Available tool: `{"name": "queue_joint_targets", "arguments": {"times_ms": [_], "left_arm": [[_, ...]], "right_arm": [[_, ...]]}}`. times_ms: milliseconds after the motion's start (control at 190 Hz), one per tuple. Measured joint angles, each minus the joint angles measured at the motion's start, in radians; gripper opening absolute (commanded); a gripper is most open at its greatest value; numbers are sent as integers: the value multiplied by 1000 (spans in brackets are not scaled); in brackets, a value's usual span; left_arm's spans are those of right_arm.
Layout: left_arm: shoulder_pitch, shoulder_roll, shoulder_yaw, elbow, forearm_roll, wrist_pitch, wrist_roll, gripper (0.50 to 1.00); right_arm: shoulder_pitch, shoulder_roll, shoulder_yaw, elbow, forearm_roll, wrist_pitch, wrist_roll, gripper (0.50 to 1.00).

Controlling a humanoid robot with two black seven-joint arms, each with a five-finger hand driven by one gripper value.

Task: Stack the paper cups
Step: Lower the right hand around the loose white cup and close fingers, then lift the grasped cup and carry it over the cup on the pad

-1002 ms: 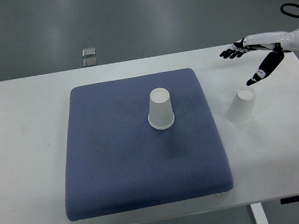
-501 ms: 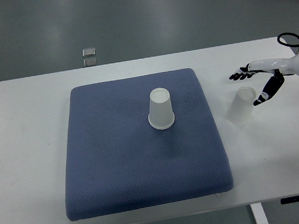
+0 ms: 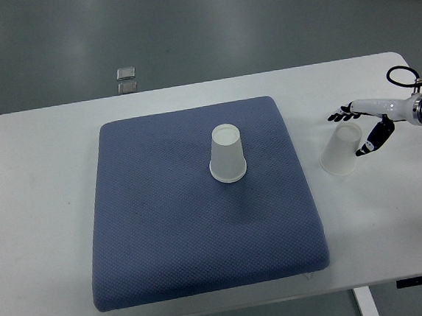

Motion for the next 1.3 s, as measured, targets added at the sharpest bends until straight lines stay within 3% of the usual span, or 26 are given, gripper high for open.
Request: {"name": "queue_joint_targets", "arguments": {"times_ms": [169,733,865,996,1302], "left_arm": [[0,0,0,0,0,0,0,1000],[0,0,0,0,0,0,0,1000],[0,0,0,0,0,0,0,1000],[0,0,0,0,0,0,0,1000],[0,0,0,0,0,0,0,1000]], "right_arm": [[0,1,0,0,3,0,2,735],[8,-6,1,50,10,37,12,756],[9,-7,1,51,10,38,13,723],[9,-9,3,51,10,38,14,658],[24,-25,15,50,11,45,30,596]]}}
